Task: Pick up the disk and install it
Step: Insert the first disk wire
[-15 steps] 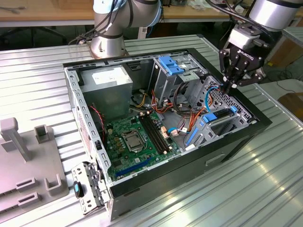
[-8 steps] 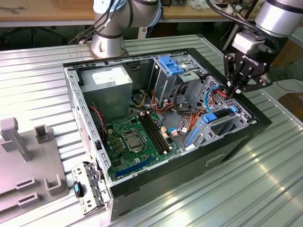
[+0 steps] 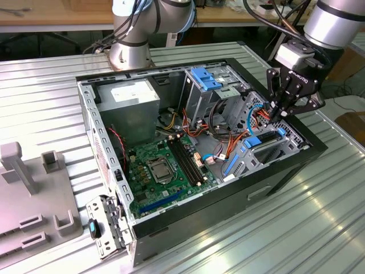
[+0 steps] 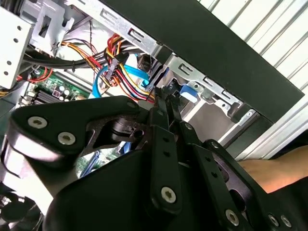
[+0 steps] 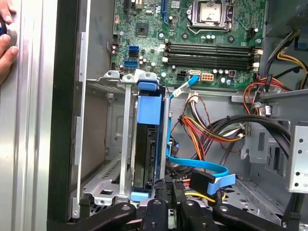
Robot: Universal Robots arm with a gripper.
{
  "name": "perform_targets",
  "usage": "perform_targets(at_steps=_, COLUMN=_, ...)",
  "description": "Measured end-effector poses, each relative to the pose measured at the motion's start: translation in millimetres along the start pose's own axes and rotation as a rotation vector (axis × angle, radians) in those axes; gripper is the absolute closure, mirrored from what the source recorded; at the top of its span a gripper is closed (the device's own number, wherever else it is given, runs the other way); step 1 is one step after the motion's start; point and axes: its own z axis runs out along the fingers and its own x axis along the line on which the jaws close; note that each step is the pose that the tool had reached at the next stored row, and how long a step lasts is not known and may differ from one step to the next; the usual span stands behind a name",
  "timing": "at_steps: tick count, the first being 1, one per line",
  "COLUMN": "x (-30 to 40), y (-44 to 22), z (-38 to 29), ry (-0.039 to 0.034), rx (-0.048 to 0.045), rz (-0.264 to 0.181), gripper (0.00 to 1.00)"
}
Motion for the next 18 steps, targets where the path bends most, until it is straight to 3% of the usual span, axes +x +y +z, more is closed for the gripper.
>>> perform_targets(at_steps=18, x=1.8, y=0.3, z=1.7, ry=-0.0007, rx=0.0005, rz=0.007, gripper=0.84)
